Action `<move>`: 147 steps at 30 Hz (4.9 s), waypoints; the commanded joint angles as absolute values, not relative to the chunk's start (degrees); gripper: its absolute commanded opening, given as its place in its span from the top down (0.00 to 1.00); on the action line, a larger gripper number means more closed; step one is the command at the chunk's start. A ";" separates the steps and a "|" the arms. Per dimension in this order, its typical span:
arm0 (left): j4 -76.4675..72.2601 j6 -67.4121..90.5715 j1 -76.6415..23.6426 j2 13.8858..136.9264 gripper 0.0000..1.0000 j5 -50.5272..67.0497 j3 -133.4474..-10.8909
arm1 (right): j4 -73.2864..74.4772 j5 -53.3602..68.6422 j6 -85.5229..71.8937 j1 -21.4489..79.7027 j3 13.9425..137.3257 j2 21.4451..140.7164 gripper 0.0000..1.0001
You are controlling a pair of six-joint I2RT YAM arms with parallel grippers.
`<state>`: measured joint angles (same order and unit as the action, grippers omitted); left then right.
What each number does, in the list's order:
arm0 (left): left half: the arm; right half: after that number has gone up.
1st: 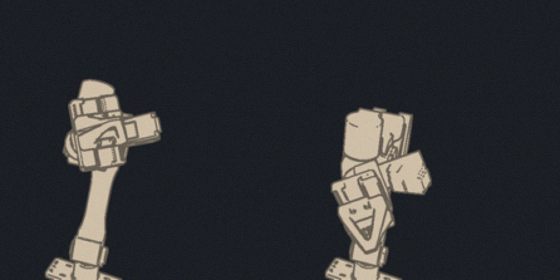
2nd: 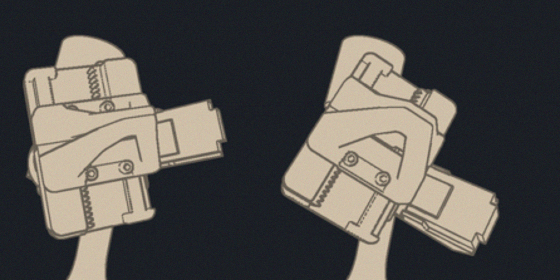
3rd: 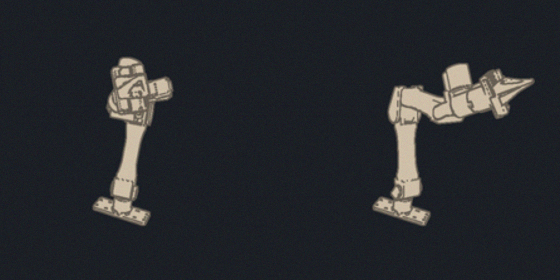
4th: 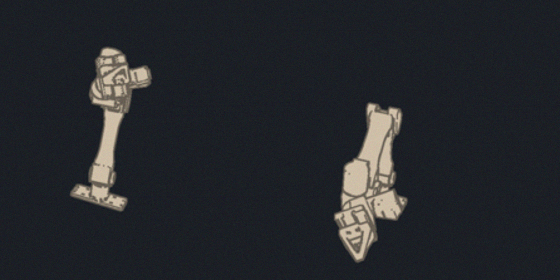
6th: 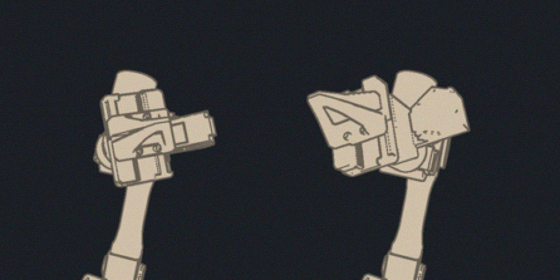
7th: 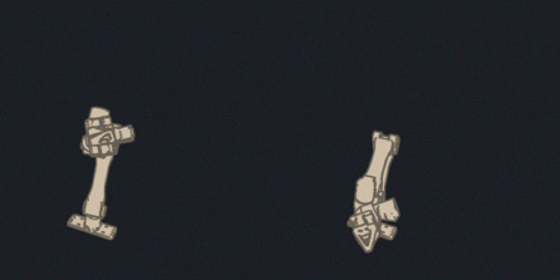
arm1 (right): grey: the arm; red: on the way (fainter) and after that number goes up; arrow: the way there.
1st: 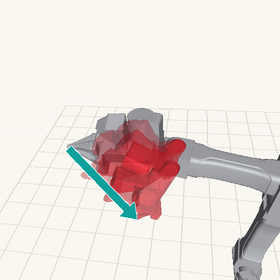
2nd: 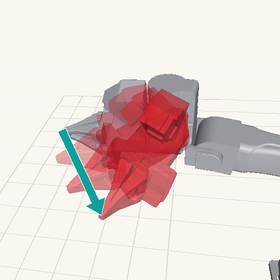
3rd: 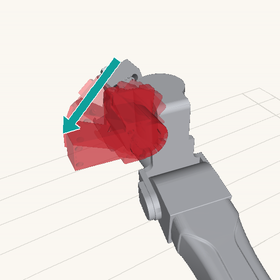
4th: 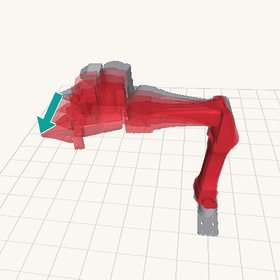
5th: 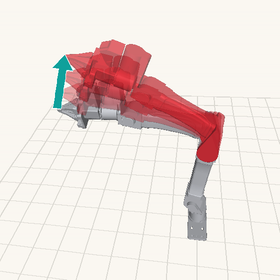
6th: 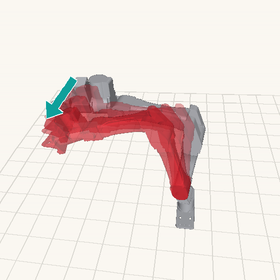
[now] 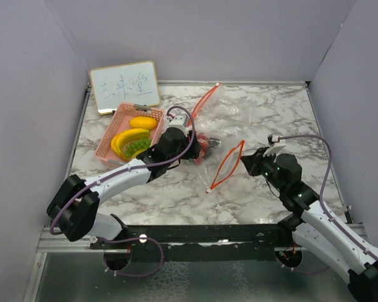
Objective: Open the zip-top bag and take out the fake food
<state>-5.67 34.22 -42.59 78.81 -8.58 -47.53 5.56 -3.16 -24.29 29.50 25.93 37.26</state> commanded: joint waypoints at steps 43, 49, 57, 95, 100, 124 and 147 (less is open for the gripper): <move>-15.81 35.33 -37.14 100.45 1.00 -1.67 -49.96 | -57.29 17.84 -49.67 32.44 25.54 95.20 0.64; -15.02 34.90 -37.35 100.73 1.00 -1.59 -50.80 | -56.27 16.66 -49.13 32.67 25.81 96.11 0.61; -13.84 34.84 -37.35 100.41 1.00 -1.56 -49.73 | -32.98 3.81 -39.08 32.53 27.04 80.92 0.60; -15.64 34.83 -37.88 100.73 1.00 2.18 -50.11 | -31.37 4.77 -34.69 32.52 32.60 92.44 0.99; -15.94 35.73 -37.80 102.18 1.00 2.84 -50.65 | -26.85 2.33 -33.28 32.52 31.22 85.04 0.99; -17.84 35.86 -37.62 101.01 1.00 5.02 -49.77 | -11.37 -11.46 -23.05 31.29 32.36 78.82 0.44; -18.10 35.98 -37.62 102.04 1.00 5.60 -50.46 | -11.57 -5.68 -18.58 31.22 29.08 85.07 0.56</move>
